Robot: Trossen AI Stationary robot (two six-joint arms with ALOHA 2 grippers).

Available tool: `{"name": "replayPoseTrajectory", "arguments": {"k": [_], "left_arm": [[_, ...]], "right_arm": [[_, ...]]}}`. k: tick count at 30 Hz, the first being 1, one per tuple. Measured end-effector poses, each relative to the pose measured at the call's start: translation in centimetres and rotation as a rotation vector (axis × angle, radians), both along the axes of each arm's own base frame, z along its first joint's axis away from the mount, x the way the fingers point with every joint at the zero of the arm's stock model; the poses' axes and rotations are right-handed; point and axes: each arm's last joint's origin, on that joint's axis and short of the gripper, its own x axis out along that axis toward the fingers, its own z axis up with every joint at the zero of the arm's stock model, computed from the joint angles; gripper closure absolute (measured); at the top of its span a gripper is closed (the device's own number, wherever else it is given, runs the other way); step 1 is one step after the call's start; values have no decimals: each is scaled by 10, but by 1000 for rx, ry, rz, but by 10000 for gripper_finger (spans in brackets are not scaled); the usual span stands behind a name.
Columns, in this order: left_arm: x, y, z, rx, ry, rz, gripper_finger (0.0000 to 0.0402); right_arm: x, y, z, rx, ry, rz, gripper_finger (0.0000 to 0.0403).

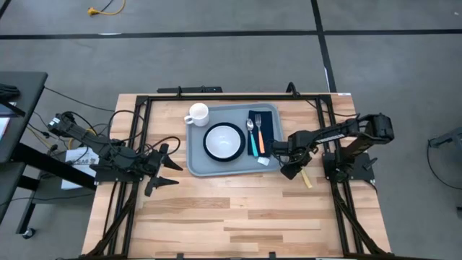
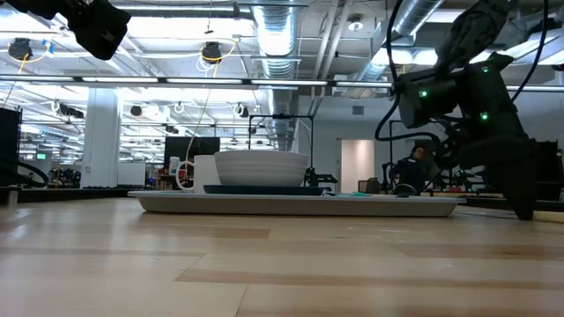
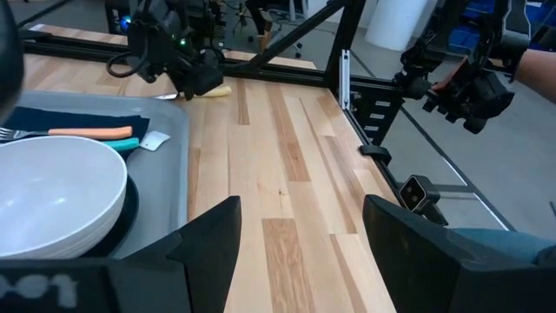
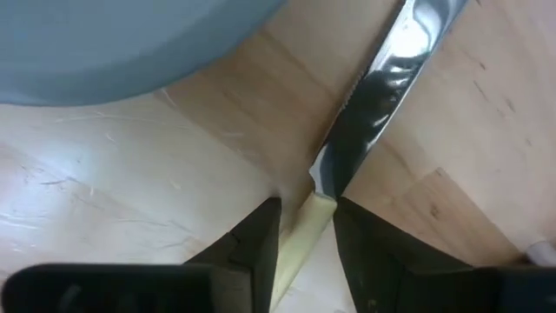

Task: Set up tray
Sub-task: Put the yellow knife on top of the blue table napkin on the gray serving tray to the right of the orange fork

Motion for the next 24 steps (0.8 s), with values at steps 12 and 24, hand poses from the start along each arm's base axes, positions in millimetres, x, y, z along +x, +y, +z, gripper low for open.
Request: {"name": "replayPoseTrajectory", "arguments": {"k": [12,24], "left_arm": [[0,0,0,0,0,1,171],[0,0,0,6,-1,4,171]], "right_arm": [[0,-1,0,21,8,-82,378],[-2,-19,7,-96,116,-394,384]]}}
